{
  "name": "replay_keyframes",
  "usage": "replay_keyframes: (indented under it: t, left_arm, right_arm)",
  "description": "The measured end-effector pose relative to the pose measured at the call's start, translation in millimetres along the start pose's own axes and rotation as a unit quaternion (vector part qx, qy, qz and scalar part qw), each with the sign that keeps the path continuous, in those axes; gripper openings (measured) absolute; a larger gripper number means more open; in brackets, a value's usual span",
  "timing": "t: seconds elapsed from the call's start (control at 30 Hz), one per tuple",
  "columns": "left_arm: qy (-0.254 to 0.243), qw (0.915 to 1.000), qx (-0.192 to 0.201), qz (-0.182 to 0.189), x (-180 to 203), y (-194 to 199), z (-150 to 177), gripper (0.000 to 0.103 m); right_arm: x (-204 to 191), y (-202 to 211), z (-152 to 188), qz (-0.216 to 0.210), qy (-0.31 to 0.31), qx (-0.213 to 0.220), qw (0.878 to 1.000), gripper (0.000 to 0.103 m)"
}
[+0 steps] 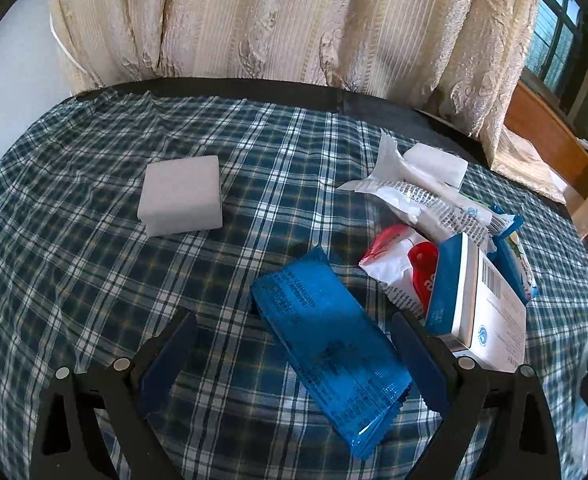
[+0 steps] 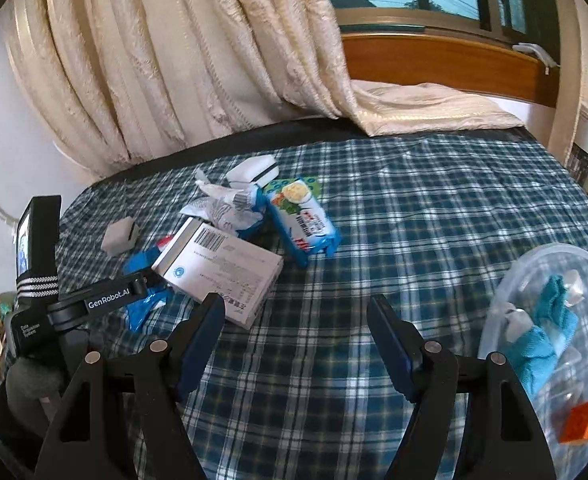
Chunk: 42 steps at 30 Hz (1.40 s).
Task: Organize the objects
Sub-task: 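Return both grippers to the pile and grasp the blue packet with the left gripper, then grasp the white medicine box with the right gripper while the left gripper holds the blue packet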
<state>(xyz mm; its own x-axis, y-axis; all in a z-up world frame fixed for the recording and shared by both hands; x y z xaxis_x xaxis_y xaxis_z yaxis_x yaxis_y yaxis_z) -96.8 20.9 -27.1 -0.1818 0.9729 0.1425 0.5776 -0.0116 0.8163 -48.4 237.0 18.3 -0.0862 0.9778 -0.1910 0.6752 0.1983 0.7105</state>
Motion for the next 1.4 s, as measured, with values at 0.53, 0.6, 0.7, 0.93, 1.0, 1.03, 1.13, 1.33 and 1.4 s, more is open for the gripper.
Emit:
replay_keyframes:
  t: [0.53, 0.6, 0.7, 0.93, 1.0, 1.03, 1.13, 1.33, 1.4]
  left_arm:
    - [-0.016, 0.9997, 0.004, -0.020, -3, 5, 3, 0.093]
    - [-0.019, 0.9997, 0.002, -0.015, -2, 6, 4, 0.087]
    - [-0.023, 0.9997, -0.002, -0.006, 0, 6, 5, 0.076]
    - [-0.021, 0.9998, -0.004, 0.000, -2, 9, 5, 0.049]
    - [-0.018, 0.9998, -0.006, 0.004, -3, 9, 5, 0.047]
    - [-0.018, 0.9998, -0.006, 0.004, -4, 9, 5, 0.046]
    - [-0.016, 0.9998, -0.006, 0.005, -5, 10, 4, 0.044]
    - [-0.020, 0.9998, -0.001, 0.004, -3, 13, 4, 0.043]
    - [-0.020, 0.9998, -0.001, 0.003, -4, 13, 3, 0.042]
  right_arm:
    - [-13, -19, -2, -0.017, 0.017, -0.022, 0.999, 0.075]
    - [-16, -21, -4, -0.018, 0.020, -0.024, 0.999, 0.075]
    - [-19, -24, -6, -0.020, 0.023, -0.025, 0.999, 0.075]
    - [-24, -37, -13, -0.042, 0.015, -0.044, 0.998, 0.075]
    - [-25, -43, -16, -0.051, 0.008, -0.052, 0.997, 0.075]
    - [-25, -47, -19, -0.059, 0.004, -0.054, 0.997, 0.075]
    - [-27, -54, -26, -0.076, -0.009, -0.054, 0.996, 0.075]
    - [-36, -65, -42, -0.099, -0.004, -0.038, 0.994, 0.075]
    - [-40, -71, -46, -0.109, -0.001, -0.037, 0.993, 0.075]
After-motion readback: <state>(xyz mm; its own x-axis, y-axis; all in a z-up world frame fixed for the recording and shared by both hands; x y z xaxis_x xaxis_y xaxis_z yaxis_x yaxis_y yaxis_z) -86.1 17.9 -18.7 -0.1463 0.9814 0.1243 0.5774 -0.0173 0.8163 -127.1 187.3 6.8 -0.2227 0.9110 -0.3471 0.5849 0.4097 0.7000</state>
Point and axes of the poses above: each gripper's, at about its wrist camera, not at the fingertips, and y roughly against the way its jaws point, x to its right, z to its underside, the point moved 4 cm from there along -y, roughly the way its jaws point, and after that the axes turned 1 degree about -x, right-handed, at the moved point
